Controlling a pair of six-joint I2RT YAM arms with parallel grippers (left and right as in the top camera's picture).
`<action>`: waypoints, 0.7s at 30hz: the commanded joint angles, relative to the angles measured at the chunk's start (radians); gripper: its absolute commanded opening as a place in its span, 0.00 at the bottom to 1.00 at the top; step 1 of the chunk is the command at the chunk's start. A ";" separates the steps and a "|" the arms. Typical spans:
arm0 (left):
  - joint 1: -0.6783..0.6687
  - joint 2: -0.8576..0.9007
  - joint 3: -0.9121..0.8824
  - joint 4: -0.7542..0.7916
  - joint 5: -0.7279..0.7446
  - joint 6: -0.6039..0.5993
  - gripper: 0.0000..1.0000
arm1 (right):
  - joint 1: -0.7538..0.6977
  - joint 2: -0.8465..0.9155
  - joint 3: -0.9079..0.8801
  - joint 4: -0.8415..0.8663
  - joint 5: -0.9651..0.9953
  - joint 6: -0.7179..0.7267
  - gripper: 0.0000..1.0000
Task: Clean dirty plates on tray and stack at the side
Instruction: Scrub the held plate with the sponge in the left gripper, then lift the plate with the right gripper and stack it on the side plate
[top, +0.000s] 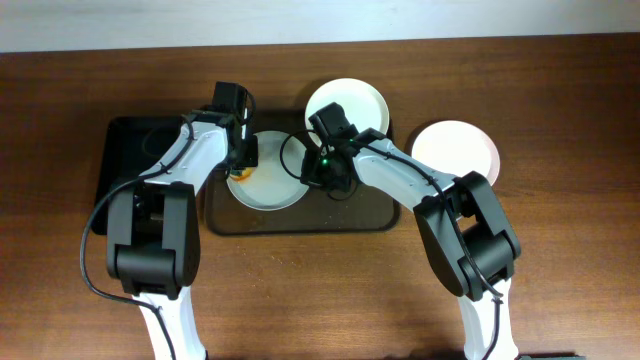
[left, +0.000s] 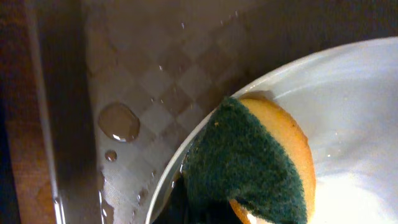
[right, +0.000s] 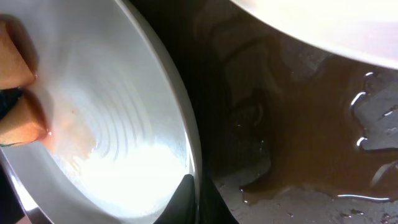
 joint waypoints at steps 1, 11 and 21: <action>0.025 0.069 -0.034 0.052 0.197 0.208 0.01 | -0.003 0.011 0.006 -0.020 0.013 -0.011 0.04; 0.029 0.069 -0.019 -0.169 0.681 0.568 0.00 | -0.003 0.011 0.006 -0.020 0.009 -0.015 0.04; 0.206 0.069 0.342 -0.206 0.770 0.307 0.00 | -0.006 0.011 0.006 -0.032 -0.017 -0.034 0.04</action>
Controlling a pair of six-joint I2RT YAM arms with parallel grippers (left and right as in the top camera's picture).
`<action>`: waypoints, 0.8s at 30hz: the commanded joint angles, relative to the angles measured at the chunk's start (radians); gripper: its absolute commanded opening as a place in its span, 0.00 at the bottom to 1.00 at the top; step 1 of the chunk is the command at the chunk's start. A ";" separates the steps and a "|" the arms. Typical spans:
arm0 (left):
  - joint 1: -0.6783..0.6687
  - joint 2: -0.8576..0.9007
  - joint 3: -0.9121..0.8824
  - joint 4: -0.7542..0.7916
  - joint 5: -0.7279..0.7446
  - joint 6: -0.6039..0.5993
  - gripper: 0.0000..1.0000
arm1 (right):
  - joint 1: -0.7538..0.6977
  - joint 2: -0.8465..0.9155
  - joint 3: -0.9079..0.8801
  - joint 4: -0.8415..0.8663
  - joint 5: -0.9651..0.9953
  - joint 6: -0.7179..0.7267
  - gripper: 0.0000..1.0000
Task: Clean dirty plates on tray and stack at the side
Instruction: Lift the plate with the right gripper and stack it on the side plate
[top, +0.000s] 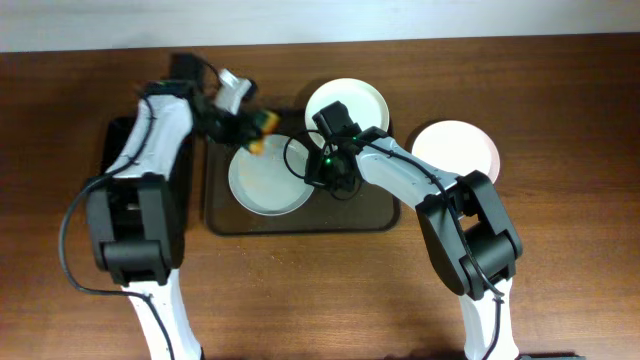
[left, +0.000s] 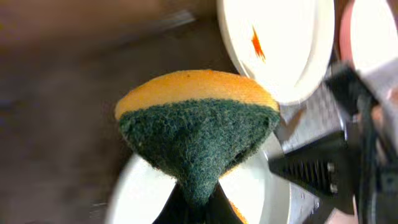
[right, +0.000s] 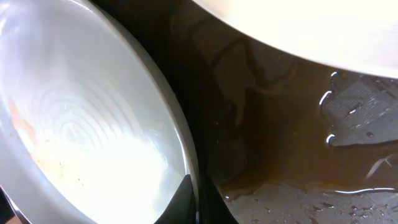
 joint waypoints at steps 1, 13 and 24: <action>0.080 -0.004 0.050 0.022 0.033 -0.215 0.00 | 0.000 0.010 0.006 -0.008 -0.029 -0.021 0.04; 0.077 -0.004 0.048 -0.001 -0.029 -0.339 0.00 | 0.050 -0.367 0.061 -0.315 0.438 -0.280 0.04; 0.076 -0.004 0.048 -0.003 -0.055 -0.339 0.00 | 0.391 -0.419 0.062 -0.303 1.441 -0.280 0.04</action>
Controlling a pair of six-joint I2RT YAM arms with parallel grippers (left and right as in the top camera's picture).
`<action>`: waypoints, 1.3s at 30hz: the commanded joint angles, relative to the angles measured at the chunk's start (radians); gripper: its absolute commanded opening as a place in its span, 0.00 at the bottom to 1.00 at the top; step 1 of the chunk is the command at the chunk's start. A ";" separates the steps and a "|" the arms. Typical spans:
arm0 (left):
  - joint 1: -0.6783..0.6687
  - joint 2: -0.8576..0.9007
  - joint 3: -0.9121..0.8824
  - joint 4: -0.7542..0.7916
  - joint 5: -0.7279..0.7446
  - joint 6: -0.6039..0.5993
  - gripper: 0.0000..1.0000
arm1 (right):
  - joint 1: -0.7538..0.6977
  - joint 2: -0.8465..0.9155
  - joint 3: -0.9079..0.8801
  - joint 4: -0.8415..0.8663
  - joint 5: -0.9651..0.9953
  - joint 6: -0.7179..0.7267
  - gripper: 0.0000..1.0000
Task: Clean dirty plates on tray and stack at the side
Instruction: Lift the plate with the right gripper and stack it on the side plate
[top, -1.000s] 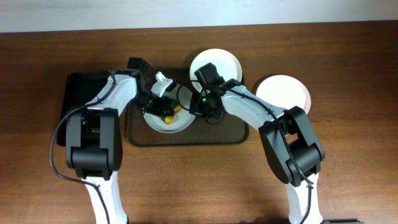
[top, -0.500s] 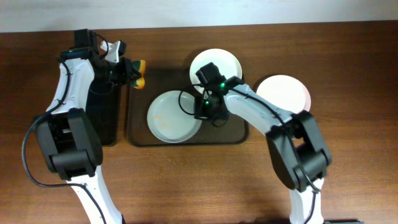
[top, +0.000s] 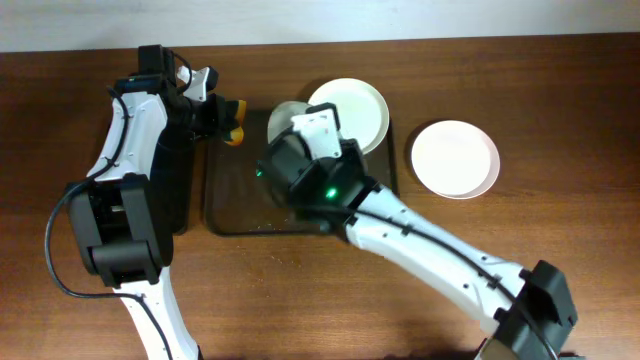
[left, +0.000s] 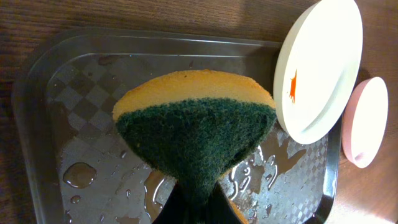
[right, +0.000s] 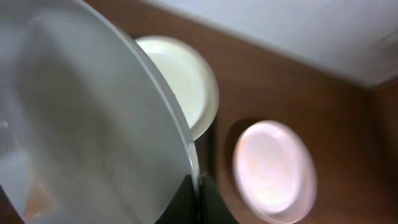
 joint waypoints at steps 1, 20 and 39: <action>0.001 -0.004 0.018 -0.001 -0.004 -0.006 0.00 | 0.044 -0.018 0.016 0.009 0.265 0.003 0.04; 0.001 -0.004 0.018 -0.002 -0.008 -0.006 0.00 | -0.070 -0.050 0.016 -0.030 0.000 -0.014 0.04; -0.003 -0.004 0.018 -0.002 -0.052 -0.006 0.01 | -1.153 0.080 -0.129 -0.133 -0.921 -0.042 0.04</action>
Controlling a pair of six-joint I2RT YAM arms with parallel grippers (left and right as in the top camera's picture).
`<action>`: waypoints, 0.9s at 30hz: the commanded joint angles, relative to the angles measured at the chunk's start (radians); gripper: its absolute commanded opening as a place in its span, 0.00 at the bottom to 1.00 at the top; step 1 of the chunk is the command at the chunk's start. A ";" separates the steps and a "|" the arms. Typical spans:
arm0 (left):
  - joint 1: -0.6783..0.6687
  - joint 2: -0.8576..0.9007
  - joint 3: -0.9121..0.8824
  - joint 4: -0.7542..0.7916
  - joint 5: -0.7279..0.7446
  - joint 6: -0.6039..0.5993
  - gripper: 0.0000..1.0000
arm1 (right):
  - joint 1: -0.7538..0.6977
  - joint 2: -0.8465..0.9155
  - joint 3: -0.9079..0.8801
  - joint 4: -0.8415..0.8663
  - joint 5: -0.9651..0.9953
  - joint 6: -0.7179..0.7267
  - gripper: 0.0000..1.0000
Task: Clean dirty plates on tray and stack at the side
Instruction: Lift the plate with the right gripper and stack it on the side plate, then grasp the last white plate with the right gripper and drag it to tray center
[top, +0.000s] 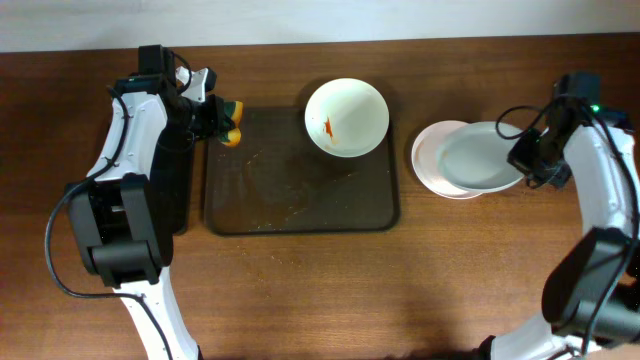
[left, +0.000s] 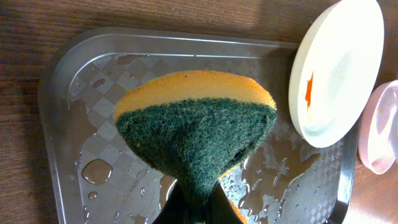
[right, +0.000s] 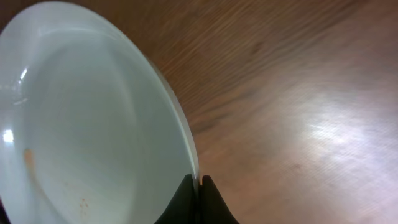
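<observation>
My right gripper (top: 520, 160) is shut on the rim of a pale grey-white plate (top: 480, 160), held over the pink plate (top: 432, 160) on the table at the right. In the right wrist view the held plate (right: 93, 118) fills the left, its rim pinched between the fingers (right: 200, 186). My left gripper (top: 222, 118) is shut on a yellow and green sponge (top: 232, 124) at the tray's upper left corner; the sponge (left: 196, 130) hangs above the wet tray (left: 81, 124). A cream plate (top: 346, 116) with an orange smear sits at the tray's far edge.
The dark wet tray (top: 300, 190) lies at the table's middle with crumbs on it. A black tray (top: 120, 170) lies to the left under my left arm. Bare wood table (top: 320, 290) runs along the front.
My right gripper has moved with the grey-white plate from above the tray to the right side, over the pink plate. The left gripper and sponge have stayed at the tray's upper left corner.
At first the sponge rested on the grey-white plate on the tray, with my right gripper on that plate's rim. Then the sponge was lifted off it. Then the plate was up above the tray. Now it is over the pink plate at the right.
</observation>
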 joint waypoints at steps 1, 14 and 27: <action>-0.007 -0.004 0.018 -0.001 -0.003 -0.007 0.01 | 0.028 0.063 -0.011 0.027 -0.077 -0.019 0.04; -0.019 -0.004 0.018 0.002 -0.008 -0.007 0.00 | 0.346 0.098 0.168 0.190 -0.234 0.076 0.51; -0.027 -0.004 0.018 0.000 -0.008 -0.006 0.00 | 0.570 0.336 0.168 0.282 -0.094 0.431 0.23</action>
